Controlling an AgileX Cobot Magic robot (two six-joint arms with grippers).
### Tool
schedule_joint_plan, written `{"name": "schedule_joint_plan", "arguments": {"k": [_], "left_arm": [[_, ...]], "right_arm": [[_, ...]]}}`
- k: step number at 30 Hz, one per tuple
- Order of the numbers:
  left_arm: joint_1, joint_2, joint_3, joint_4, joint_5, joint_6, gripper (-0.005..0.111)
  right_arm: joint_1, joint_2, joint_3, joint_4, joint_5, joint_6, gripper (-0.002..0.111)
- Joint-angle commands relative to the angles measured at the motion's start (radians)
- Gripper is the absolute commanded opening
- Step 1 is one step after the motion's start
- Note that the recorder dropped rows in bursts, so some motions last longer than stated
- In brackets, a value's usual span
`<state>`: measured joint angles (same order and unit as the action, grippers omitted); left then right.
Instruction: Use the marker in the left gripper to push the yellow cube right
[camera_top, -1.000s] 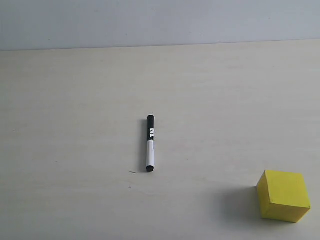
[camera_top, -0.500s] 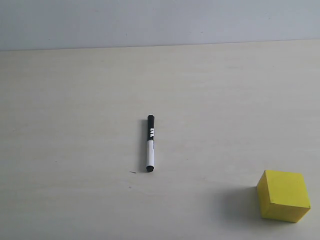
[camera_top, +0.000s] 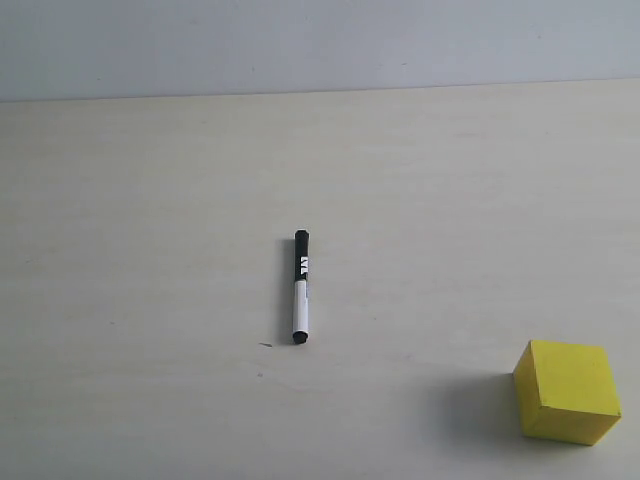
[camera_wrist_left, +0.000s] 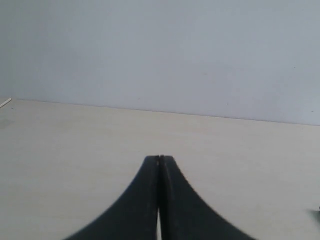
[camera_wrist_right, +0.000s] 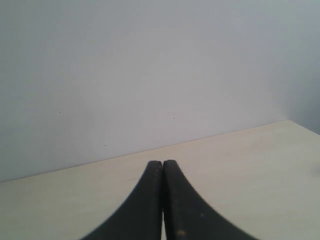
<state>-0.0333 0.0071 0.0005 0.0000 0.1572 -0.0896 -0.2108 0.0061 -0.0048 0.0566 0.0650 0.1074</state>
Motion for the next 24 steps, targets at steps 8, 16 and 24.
{"name": "schedule_joint_plan", "arguments": {"k": [8,16,24], "left_arm": [[0.001,-0.007,0.0,-0.012,-0.002,0.007,0.0],[0.001,-0.007,0.0,-0.012,-0.002,0.007,0.0],[0.001,-0.007,0.0,-0.012,-0.002,0.007,0.0]], "right_arm": [[0.002,-0.006,0.005,-0.006,-0.002,-0.005,0.0],[0.002,-0.006,0.005,-0.006,-0.002,-0.005,0.0],[0.002,-0.006,0.005,-0.005,-0.002,-0.005,0.0]]}}
